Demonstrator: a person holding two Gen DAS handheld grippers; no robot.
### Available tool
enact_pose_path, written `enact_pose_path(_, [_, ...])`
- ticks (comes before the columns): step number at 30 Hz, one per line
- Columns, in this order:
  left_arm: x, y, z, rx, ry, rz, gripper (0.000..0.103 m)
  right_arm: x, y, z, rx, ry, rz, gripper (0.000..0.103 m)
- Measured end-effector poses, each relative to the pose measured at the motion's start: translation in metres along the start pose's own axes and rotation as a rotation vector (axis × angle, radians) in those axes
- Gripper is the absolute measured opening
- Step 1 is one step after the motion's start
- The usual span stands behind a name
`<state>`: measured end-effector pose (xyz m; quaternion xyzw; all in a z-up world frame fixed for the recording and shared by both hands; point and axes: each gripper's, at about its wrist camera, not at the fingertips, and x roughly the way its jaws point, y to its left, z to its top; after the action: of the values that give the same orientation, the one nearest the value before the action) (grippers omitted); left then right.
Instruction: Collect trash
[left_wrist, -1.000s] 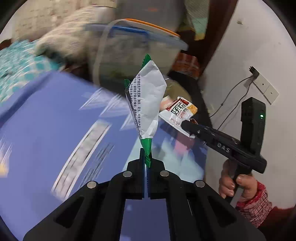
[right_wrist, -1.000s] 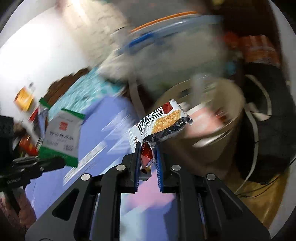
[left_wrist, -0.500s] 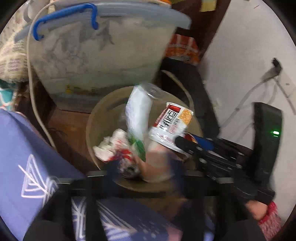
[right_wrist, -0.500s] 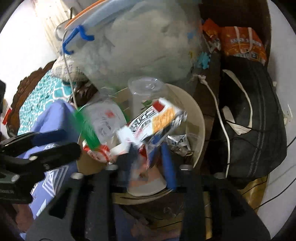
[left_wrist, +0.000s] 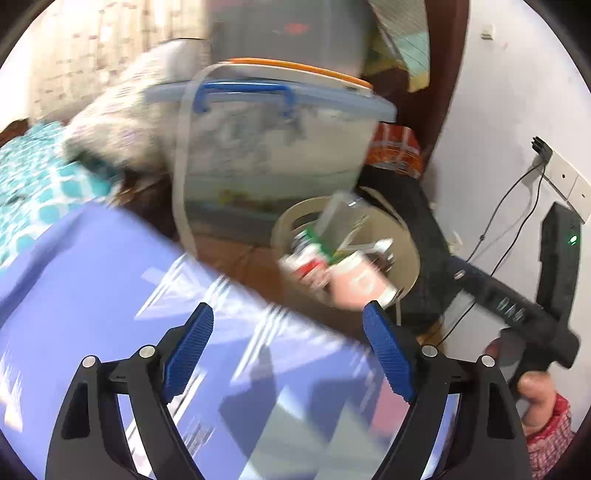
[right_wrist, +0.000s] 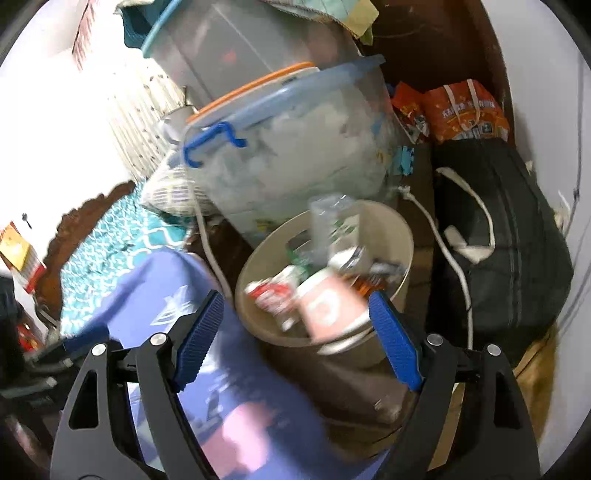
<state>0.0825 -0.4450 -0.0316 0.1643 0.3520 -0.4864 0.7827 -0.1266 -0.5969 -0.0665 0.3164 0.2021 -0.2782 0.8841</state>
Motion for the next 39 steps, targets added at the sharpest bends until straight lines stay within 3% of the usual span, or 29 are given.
enact_pose_path(6, [-0.056, 0.033, -0.068, -0.029, -0.002, 0.165, 0.083, -0.035, 0.044, -0.062, 0.075, -0.006, 0.035, 0.085])
enact_pose_path(9, [-0.085, 0.049, -0.099, -0.064, -0.009, 0.229, 0.09, -0.045, 0.073, -0.09, 0.072, 0.022, 0.064, 0.086])
enact_pose_path(17, [-0.141, 0.079, -0.154, -0.148, -0.041, 0.292, 0.094, -0.061, 0.141, -0.152, -0.016, 0.1, 0.071, 0.093])
enact_pose_path(20, [-0.156, 0.084, -0.165, -0.167, -0.063, 0.312, 0.094, -0.07, 0.152, -0.161, -0.027, 0.096, 0.03, 0.099])
enact_pose_path(25, [-0.174, 0.084, -0.172, -0.165, -0.102, 0.367, 0.094, -0.088, 0.157, -0.164, -0.014, 0.075, 0.001, 0.1])
enact_pose_path(32, [-0.189, 0.081, -0.177, -0.16, -0.142, 0.418, 0.094, -0.098, 0.173, -0.182, -0.061, 0.096, 0.0, 0.1])
enact_pose_path(39, [-0.195, 0.088, -0.191, -0.186, -0.124, 0.464, 0.094, -0.09, 0.188, -0.196, -0.087, 0.14, 0.026, 0.1])
